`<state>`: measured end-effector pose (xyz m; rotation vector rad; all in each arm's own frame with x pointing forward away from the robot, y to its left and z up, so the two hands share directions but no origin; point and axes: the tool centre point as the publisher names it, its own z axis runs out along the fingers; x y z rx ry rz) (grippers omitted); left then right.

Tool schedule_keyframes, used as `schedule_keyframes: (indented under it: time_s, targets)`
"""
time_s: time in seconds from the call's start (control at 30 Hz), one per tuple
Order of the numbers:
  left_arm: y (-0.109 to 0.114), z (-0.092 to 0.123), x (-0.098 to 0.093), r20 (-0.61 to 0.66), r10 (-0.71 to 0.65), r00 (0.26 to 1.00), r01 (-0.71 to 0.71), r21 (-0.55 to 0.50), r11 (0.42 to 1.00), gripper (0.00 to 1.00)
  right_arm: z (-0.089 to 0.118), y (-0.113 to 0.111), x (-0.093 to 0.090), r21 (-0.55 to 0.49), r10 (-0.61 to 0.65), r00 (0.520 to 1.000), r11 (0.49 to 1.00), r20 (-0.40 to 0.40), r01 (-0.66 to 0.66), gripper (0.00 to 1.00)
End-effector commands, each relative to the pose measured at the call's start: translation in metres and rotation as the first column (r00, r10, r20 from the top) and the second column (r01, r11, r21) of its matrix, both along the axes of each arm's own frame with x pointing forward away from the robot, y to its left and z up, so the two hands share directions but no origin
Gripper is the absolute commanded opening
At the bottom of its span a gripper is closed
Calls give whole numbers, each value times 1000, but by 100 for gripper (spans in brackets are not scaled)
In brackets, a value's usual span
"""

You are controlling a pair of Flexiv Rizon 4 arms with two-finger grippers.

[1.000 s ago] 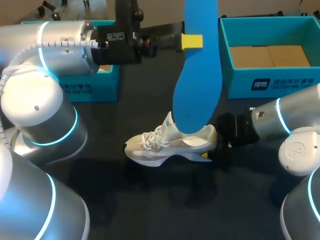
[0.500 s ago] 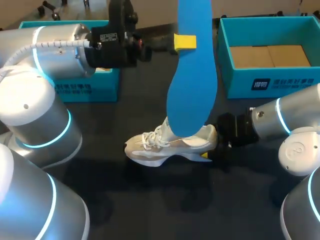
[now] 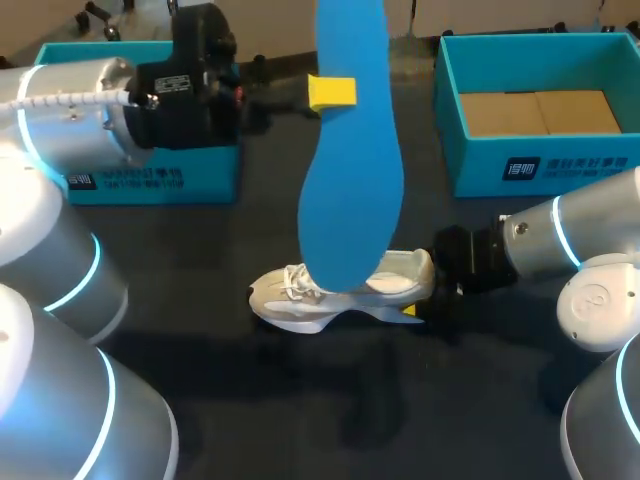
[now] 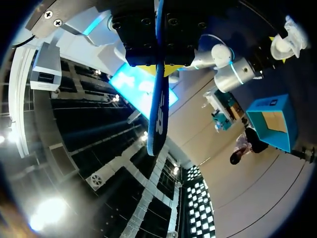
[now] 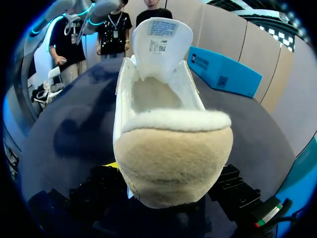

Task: Take the shoe out of the shoebox, open the shoe tongue, remove and reinsert the insole, then place the shoe into the shoebox

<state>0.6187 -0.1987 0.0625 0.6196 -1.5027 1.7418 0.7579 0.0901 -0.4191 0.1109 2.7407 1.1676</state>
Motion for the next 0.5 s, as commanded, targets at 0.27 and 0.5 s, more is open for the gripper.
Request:
schedule_keyframes:
  time_s: [0.27, 0.5]
  targets:
    - [-11, 7, -14, -12, -1, 1000, 1, -33, 999, 0, -1, 2, -1, -6, -3, 1000, 1000, 1, 3, 0]
    - [-13, 8, -16, -10, -6, 1000, 6, -37, 999, 0, -1, 2, -1, -6, -3, 1000, 1000, 1, 3, 0]
